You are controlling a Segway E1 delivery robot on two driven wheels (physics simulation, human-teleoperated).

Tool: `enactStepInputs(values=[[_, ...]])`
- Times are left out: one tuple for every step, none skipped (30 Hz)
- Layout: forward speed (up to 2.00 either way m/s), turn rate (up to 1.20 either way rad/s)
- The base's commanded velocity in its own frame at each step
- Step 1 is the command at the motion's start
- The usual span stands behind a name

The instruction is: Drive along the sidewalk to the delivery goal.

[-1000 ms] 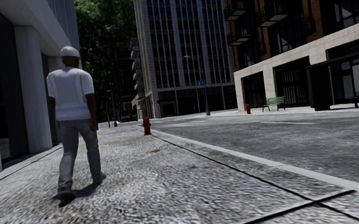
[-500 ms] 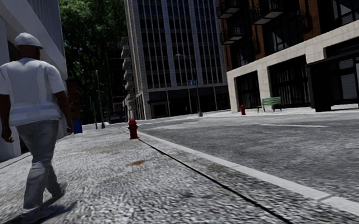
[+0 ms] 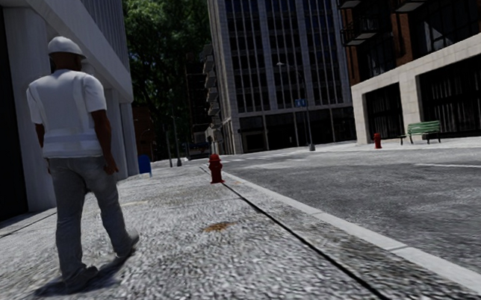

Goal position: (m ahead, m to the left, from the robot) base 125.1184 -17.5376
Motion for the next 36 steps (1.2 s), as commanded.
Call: enactStepInputs(values=[[1.13,0.46],[1.13,0.46],[1.13,0.46],[1.13,0.46],[1.13,0.46],[1.13,0.46],[1.13,0.46],[1.13,0.46],[1.13,0.46],[1.13,0.46],[1.13,0.46],[1.13,0.46],[1.13,0.46],[1.13,0.46],[1.13,0.46],[1.13,0.46],[1.13,0.46],[1.13,0.46],[1.13,0.46],[1.13,0.46],[1.13,0.46],[1.13,0.46],[1.13,0.46],[1.13,0.46],[1.13,0.46],[1.13,0.46],[1.14,0.46],[1.14,0.46],[1.14,0.46],[1.14,0.46],[1.14,0.46],[1.14,0.46],[1.14,0.46],[1.14,0.46],[1.14,0.46],[1.14,0.46]])
